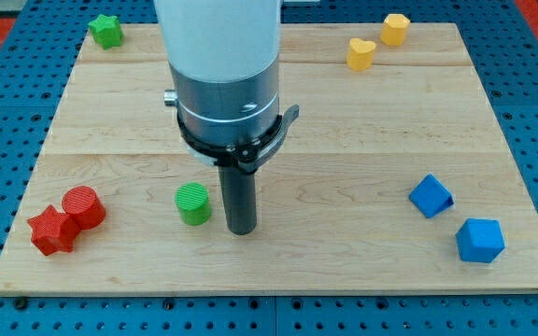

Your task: Slide the green circle into the bottom left side of the green star

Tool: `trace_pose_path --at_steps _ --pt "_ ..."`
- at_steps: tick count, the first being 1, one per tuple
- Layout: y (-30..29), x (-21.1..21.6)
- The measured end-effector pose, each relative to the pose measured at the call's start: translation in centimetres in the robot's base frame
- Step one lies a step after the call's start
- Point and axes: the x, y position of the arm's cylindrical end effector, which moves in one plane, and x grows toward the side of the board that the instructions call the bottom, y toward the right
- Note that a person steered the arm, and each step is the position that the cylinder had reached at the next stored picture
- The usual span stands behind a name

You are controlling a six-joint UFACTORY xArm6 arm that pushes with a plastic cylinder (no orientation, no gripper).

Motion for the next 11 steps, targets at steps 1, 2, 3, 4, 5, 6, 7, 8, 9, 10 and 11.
trace_pose_path --at_steps 1,2,3,4,5,6,7,8,9,10,11 --pt "-4.3 -2.1" --pt "-8.2 -8.0" --pt "-8.7 -7.4" --pt "-11.9 -7.5" --pt "-12.6 -14.0" --pt "-12.6 -19.6" --pt "-12.4 -23.7" --pt "-11.3 -22.8" --pt "-14.7 -22.8" --pt "-16.2 -22.8" --pt "-17.4 -21.5"
